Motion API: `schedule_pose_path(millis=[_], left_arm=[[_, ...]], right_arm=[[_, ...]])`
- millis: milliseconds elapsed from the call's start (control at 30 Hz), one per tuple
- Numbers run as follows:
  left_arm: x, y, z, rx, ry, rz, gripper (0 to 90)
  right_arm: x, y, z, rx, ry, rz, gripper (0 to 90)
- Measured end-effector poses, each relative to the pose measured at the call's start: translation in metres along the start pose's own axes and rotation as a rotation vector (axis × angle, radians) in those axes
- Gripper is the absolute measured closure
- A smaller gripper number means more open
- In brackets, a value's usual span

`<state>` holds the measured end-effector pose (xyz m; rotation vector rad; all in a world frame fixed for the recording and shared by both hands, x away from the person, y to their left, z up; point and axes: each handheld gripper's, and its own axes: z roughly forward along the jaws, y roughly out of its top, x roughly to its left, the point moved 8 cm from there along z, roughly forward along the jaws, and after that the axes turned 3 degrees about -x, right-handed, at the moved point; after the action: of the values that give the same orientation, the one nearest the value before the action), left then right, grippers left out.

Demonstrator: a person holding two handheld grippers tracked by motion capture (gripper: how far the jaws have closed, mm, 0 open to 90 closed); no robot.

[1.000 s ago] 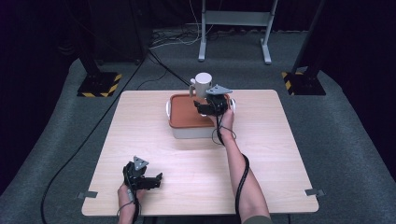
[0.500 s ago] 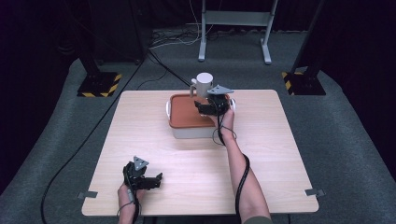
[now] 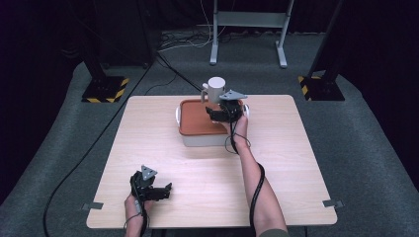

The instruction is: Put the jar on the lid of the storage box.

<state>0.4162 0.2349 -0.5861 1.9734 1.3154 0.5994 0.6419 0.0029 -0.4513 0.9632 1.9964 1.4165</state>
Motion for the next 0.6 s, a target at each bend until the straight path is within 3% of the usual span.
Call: schedule_pose_path(millis=[600], left_arm=[[0.0,0.0,0.0001,0.0,-0.001,-0.001,2.1]], right_arm=[[0.0004,0.0,-0.0012,0.011,0.01,0.002,27.2]])
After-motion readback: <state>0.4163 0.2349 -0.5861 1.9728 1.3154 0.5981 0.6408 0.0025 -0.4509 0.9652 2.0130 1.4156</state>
